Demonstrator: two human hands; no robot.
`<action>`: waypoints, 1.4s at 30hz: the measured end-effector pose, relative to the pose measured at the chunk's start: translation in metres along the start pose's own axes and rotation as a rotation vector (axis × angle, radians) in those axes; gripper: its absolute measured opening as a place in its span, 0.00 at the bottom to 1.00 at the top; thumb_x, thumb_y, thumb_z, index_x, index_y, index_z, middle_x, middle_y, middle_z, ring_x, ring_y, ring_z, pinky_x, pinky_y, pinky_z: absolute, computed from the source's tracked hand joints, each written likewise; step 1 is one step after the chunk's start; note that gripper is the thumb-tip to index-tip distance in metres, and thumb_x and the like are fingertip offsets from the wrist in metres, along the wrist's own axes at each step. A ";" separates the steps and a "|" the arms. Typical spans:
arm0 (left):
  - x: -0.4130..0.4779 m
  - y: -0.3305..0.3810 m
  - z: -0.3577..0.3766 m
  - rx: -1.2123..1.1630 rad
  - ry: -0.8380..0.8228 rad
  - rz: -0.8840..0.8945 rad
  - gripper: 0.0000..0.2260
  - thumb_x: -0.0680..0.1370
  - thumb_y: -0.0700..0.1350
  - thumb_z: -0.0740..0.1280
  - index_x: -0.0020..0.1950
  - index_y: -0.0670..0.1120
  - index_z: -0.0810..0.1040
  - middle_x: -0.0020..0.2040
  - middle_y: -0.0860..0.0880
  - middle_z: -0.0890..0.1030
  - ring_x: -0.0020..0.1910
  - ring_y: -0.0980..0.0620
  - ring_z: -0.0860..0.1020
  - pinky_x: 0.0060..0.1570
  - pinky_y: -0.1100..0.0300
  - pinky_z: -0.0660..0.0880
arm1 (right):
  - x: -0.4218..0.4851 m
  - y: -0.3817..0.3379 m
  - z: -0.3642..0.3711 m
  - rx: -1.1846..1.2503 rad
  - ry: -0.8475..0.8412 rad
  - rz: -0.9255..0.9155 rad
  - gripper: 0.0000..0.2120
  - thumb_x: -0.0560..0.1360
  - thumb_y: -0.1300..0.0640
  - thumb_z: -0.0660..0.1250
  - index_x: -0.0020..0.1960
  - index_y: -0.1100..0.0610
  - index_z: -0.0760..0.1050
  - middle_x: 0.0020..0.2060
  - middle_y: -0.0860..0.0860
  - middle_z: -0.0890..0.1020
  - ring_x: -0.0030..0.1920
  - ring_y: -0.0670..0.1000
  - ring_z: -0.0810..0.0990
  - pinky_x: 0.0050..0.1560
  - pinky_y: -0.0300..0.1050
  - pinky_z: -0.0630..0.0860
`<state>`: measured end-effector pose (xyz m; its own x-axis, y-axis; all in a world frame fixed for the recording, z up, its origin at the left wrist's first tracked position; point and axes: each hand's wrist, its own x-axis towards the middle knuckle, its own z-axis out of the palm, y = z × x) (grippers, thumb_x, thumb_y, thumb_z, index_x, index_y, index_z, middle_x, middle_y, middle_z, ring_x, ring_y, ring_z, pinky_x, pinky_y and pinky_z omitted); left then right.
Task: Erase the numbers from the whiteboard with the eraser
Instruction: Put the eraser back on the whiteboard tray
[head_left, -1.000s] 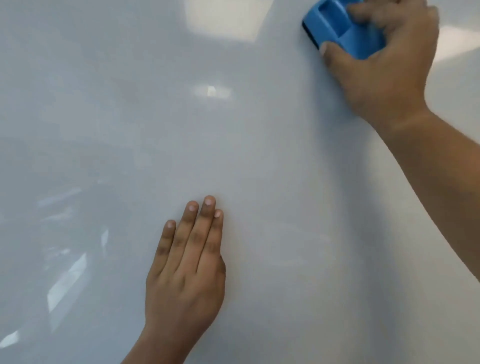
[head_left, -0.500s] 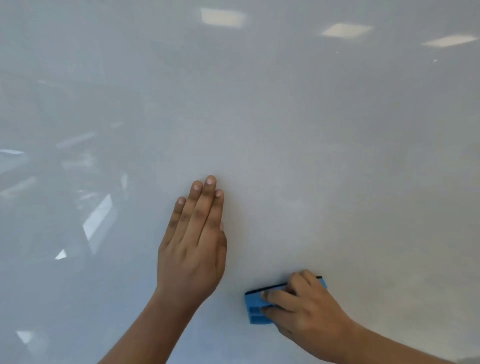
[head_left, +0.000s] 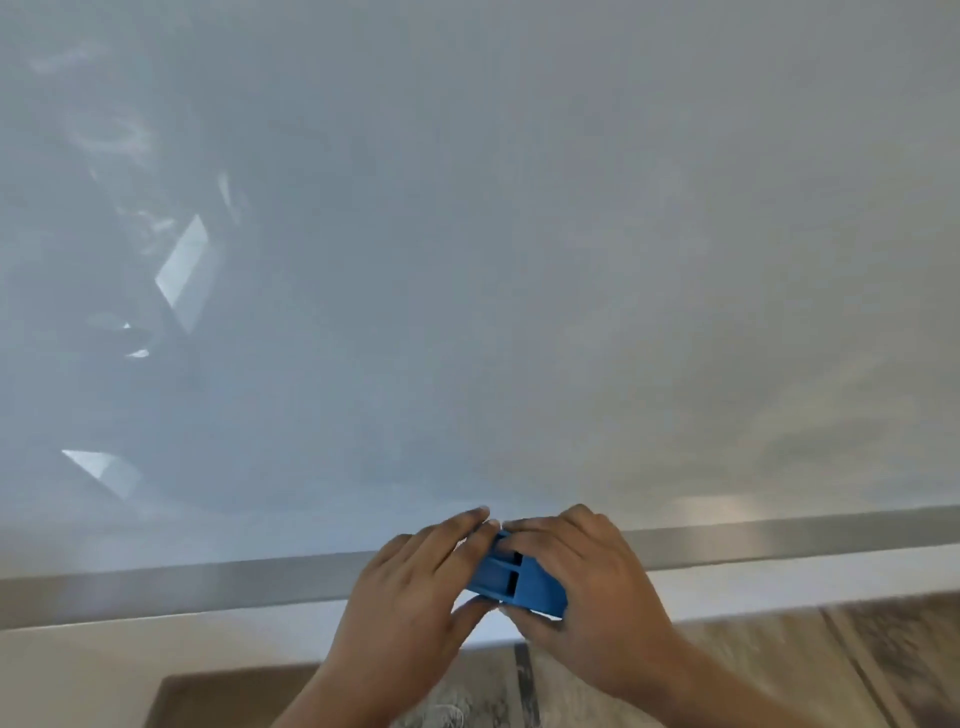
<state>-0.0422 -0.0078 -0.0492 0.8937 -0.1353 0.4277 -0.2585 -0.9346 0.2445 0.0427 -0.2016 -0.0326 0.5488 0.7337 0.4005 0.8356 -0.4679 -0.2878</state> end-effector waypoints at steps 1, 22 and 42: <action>-0.006 0.003 0.009 -0.021 -0.030 -0.039 0.30 0.67 0.58 0.78 0.67 0.52 0.76 0.65 0.56 0.79 0.53 0.58 0.81 0.50 0.65 0.76 | -0.009 0.000 0.008 0.015 -0.052 0.026 0.23 0.69 0.40 0.72 0.61 0.44 0.72 0.58 0.38 0.78 0.52 0.43 0.73 0.52 0.46 0.76; -0.017 0.007 0.112 -0.368 -0.204 -0.715 0.28 0.77 0.49 0.73 0.75 0.54 0.68 0.70 0.56 0.73 0.63 0.54 0.76 0.63 0.56 0.75 | -0.059 0.040 0.054 0.917 -0.102 1.147 0.30 0.73 0.41 0.69 0.72 0.48 0.68 0.60 0.41 0.75 0.56 0.40 0.75 0.45 0.34 0.72; -0.005 0.001 0.156 -0.308 -0.585 -0.687 0.43 0.78 0.53 0.71 0.83 0.48 0.46 0.83 0.50 0.44 0.81 0.48 0.56 0.77 0.54 0.57 | -0.052 0.084 0.106 0.794 -0.237 1.104 0.26 0.71 0.42 0.74 0.65 0.44 0.70 0.59 0.43 0.78 0.60 0.47 0.78 0.59 0.44 0.74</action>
<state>0.0107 -0.0594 -0.1870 0.9062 0.1903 -0.3776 0.3811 -0.7544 0.5344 0.0817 -0.2267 -0.1694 0.8273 0.2728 -0.4912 -0.3079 -0.5112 -0.8024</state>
